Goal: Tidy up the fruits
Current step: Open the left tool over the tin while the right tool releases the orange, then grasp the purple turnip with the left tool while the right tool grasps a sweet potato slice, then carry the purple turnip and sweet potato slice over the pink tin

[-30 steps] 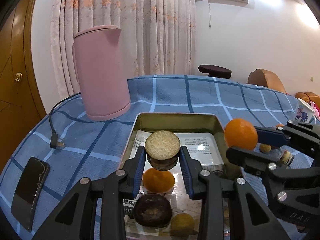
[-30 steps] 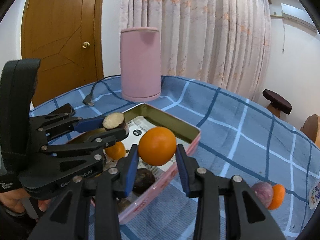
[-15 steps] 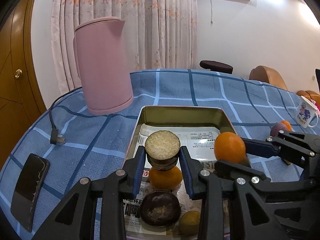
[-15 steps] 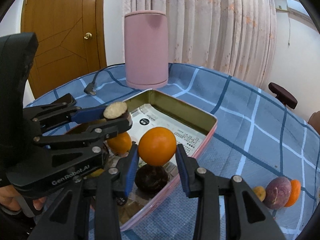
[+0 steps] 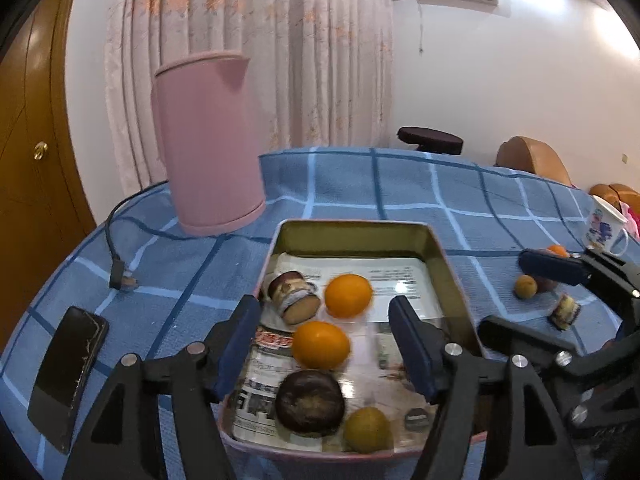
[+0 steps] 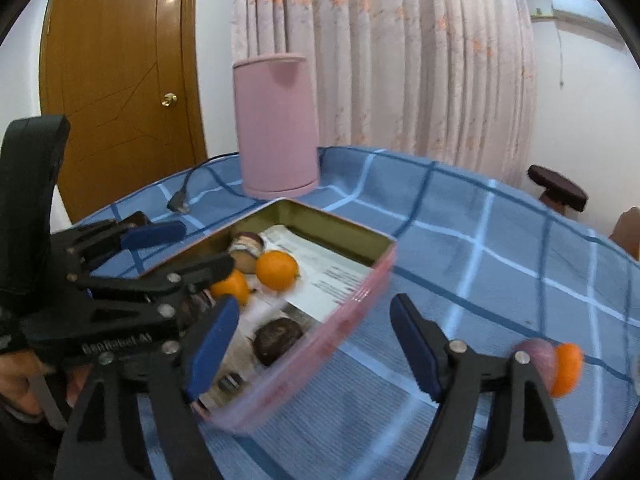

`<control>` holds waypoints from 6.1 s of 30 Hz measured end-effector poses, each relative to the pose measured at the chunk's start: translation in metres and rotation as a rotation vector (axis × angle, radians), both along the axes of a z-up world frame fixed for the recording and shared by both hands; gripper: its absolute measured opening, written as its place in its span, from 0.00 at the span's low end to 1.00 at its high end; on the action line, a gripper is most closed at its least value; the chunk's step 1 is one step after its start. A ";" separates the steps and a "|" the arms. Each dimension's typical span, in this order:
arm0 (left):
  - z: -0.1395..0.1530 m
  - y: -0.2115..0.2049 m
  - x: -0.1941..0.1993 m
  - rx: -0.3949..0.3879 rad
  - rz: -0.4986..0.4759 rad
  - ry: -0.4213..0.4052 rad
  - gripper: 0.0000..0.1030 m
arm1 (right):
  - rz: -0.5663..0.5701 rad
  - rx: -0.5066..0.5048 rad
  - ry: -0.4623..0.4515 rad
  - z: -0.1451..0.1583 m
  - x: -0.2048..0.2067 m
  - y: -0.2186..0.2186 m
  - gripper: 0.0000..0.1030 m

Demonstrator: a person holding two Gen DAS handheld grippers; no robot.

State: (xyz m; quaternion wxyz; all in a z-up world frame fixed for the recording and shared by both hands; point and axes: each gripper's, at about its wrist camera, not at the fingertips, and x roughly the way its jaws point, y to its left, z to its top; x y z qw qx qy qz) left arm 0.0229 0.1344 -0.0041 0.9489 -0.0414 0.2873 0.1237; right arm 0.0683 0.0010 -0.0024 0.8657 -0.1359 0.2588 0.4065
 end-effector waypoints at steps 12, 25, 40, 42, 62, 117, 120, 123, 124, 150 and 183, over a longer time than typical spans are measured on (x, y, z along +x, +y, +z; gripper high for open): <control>0.003 -0.069 0.008 0.029 -0.146 0.002 0.67 | -0.320 -0.052 0.023 -0.006 0.032 -0.115 0.83; 0.002 -0.104 0.027 0.065 -0.209 0.033 0.67 | -0.248 -0.106 0.239 -0.041 0.060 -0.109 0.39; 0.002 -0.161 0.076 0.047 -0.370 0.088 0.67 | -0.467 -0.053 0.141 -0.026 0.071 -0.165 0.35; -0.003 -0.172 0.088 0.050 -0.398 0.107 0.67 | -0.478 -0.040 0.147 -0.026 0.075 -0.170 0.35; -0.025 -0.195 0.143 0.032 -0.471 0.195 0.53 | -0.464 0.029 0.179 -0.023 0.077 -0.185 0.35; 0.001 -0.187 0.086 0.071 -0.376 -0.083 0.53 | -0.395 0.113 -0.032 0.001 0.039 -0.186 0.35; 0.003 -0.187 0.082 0.075 -0.370 -0.101 0.53 | -0.390 0.121 -0.051 0.003 0.035 -0.187 0.35; 0.005 -0.187 0.077 0.081 -0.358 -0.118 0.53 | -0.379 0.131 -0.080 0.005 0.029 -0.187 0.35; 0.005 -0.187 0.076 0.083 -0.354 -0.121 0.53 | -0.377 0.131 -0.088 0.005 0.028 -0.187 0.35; 0.013 -0.167 0.053 0.074 -0.285 -0.171 0.53 | -0.321 0.131 -0.097 0.009 0.023 -0.164 0.35; 0.021 -0.035 0.014 0.066 -0.005 -0.094 0.53 | -0.006 0.118 -0.088 0.056 0.013 -0.008 0.35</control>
